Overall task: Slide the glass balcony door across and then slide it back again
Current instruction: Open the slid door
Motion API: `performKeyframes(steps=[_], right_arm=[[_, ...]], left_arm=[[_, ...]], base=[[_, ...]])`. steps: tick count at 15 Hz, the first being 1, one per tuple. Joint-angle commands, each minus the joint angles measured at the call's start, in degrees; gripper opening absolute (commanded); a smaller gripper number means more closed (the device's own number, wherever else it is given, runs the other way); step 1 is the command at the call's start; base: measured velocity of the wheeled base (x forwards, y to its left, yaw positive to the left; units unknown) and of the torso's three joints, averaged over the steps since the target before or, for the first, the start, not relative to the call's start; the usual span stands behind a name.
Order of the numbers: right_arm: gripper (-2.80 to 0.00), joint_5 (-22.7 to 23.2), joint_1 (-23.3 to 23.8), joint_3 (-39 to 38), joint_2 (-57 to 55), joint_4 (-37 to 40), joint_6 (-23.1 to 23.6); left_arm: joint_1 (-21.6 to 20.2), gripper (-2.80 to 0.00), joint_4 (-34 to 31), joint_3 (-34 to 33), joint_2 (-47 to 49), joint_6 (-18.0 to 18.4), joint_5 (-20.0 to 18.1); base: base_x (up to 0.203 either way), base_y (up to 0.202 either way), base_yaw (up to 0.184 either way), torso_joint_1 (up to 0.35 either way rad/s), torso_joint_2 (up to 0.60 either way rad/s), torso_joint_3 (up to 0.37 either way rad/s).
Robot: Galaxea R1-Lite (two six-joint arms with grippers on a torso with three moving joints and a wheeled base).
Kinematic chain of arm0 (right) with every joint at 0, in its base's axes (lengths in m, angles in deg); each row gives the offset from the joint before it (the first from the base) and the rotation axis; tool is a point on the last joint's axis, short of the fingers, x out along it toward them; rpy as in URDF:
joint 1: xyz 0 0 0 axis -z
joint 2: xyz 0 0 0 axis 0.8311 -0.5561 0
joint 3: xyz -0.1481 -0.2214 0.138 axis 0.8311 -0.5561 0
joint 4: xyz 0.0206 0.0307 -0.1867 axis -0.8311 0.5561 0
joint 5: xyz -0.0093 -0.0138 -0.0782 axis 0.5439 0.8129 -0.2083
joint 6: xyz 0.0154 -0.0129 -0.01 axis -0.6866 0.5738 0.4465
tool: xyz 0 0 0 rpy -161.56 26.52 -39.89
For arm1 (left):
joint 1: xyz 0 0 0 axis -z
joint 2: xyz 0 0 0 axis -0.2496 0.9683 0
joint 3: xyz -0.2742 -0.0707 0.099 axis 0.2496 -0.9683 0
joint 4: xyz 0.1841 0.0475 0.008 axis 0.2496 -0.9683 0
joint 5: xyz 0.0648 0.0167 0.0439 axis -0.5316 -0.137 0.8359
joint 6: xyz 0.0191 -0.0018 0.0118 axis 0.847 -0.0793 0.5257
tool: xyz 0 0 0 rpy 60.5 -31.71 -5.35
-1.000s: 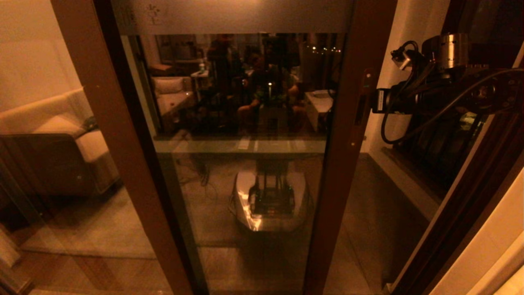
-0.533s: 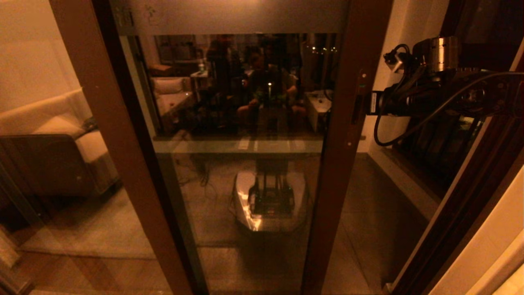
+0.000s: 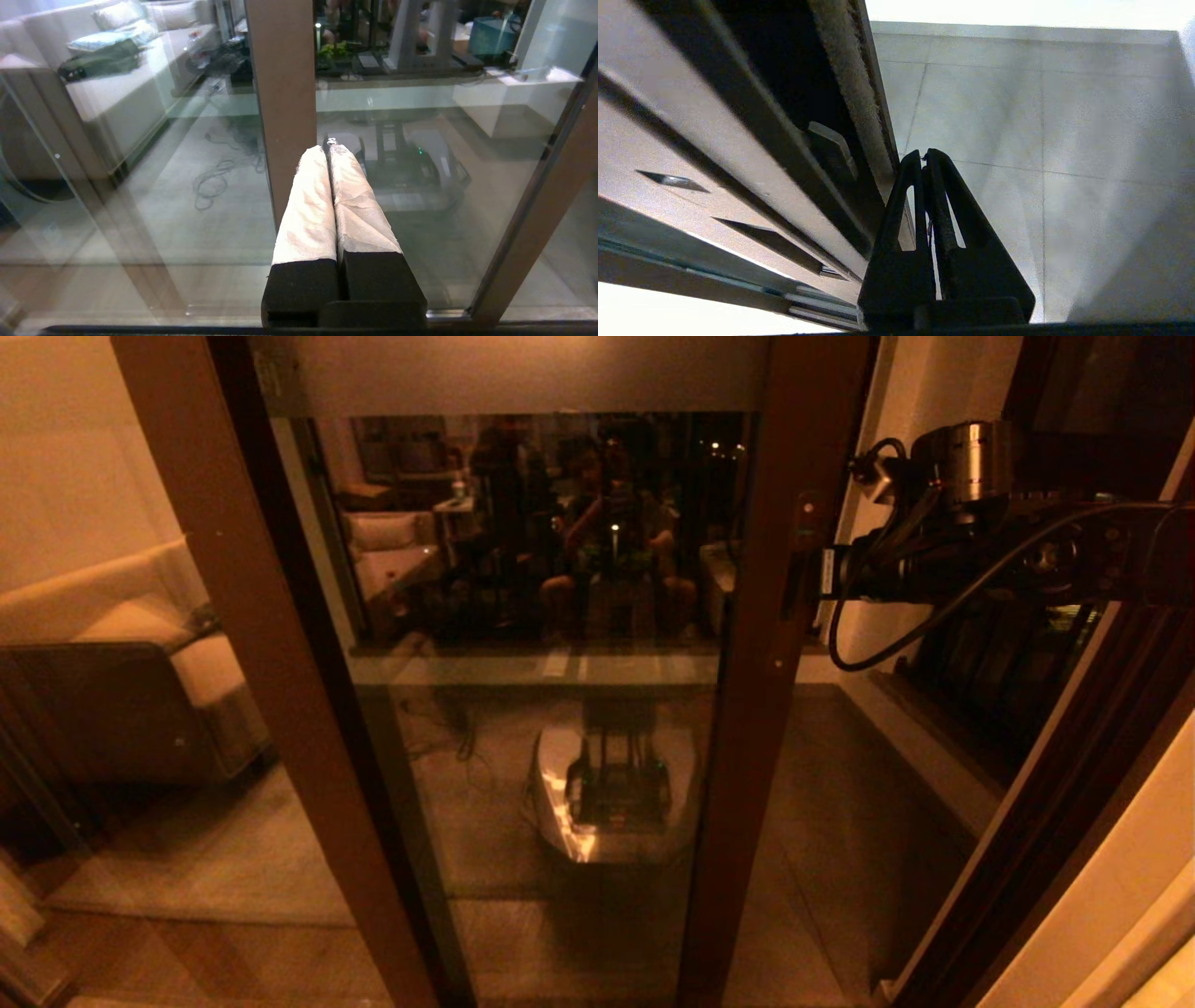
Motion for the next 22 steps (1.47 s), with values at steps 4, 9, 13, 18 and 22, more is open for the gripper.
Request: performKeyframes(steps=[4, 9, 13, 18, 22], right_arm=[[-2.80, -0.9, -0.6, 1.3, -1.7, -0.1, -2.8], [-2.80, -0.8, -0.5, 1.5, -1.9, -0.2, -3.0], [-2.80, -0.6, -0.9, 2.7, -2.4, -0.9, -5.0], [-2.80, -0.5, -2.2, 5.6, -4.6, -0.9, -6.7], [-2.80, -0.7, -4.9, 6.9, -6.5, -2.1, -7.8]], left_arm=[[0.0, -2.80, 0.1, -2.2, 0.1, -1.8, 0.3], [0.0, -2.80, 0.2, -2.2, 0.1, -4.3, 1.2], [0.0, -2.80, 0.2, -2.2, 0.1, -4.3, 1.2], [0.0, -2.80, 0.2, -2.2, 0.1, -4.3, 1.2], [0.0, -2.80, 0.2, -2.1, 0.1, -4.3, 1.2]], base=[[0.000, 0.000, 0.000, 0.000, 0.00, 0.000], [0.000, 0.000, 0.000, 0.000, 0.00, 0.000], [0.000, 0.000, 0.000, 0.000, 0.00, 0.000], [0.000, 0.000, 0.000, 0.000, 0.00, 0.000], [0.000, 0.000, 0.000, 0.000, 0.00, 0.000]])
